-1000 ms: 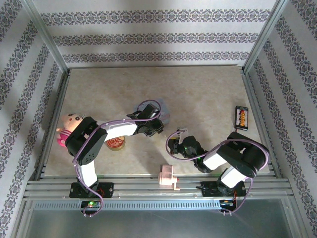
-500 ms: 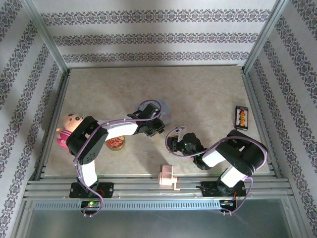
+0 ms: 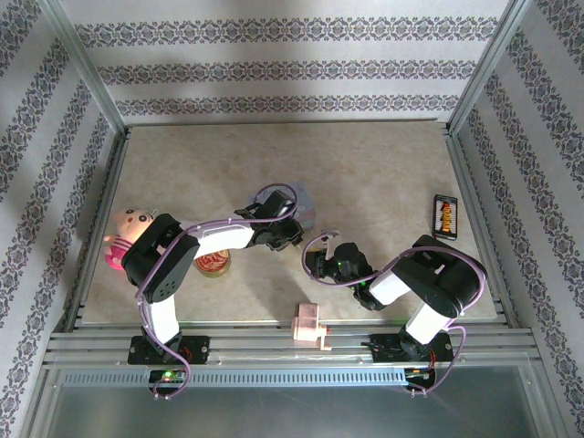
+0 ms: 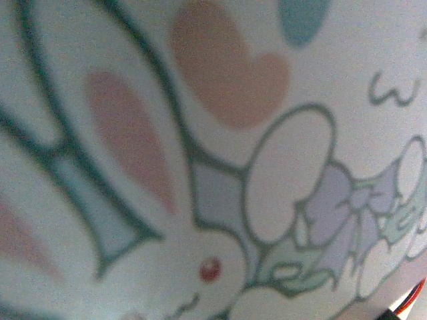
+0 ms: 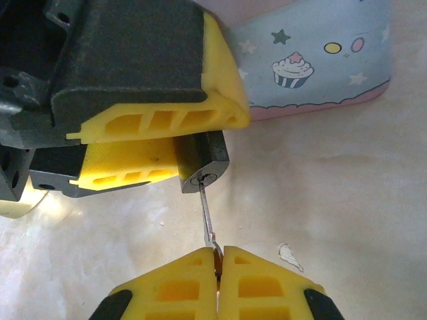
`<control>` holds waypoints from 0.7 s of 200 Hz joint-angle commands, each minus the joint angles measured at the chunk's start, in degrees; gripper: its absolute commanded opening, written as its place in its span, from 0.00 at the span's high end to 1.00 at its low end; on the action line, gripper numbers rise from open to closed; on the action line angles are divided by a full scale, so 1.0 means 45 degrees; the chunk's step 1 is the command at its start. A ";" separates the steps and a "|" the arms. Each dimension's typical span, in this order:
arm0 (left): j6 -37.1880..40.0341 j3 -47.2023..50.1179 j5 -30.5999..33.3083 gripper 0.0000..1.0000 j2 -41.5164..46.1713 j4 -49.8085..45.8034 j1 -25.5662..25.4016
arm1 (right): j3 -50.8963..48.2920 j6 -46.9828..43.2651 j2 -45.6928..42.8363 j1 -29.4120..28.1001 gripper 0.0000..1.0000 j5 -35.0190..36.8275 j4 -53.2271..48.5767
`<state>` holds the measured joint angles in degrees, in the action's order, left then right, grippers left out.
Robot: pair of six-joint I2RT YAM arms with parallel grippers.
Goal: Unlock the padlock with the key
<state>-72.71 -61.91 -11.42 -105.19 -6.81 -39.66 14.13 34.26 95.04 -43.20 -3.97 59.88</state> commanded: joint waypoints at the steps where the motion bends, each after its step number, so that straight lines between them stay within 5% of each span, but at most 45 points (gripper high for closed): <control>1: -0.0179 -0.0263 -0.0216 0.95 -0.0158 0.0310 0.0063 | -0.0074 -0.0074 -0.0114 0.0122 1.00 0.0088 0.0503; 140: -0.0192 -0.0130 -0.0365 0.95 -0.0242 0.0566 0.0061 | 0.0066 -0.0074 -0.0115 0.0224 1.00 0.0003 0.0658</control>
<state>-72.71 -61.91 -11.60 -105.27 -6.44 -39.66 14.09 34.26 94.65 -42.83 -3.95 59.90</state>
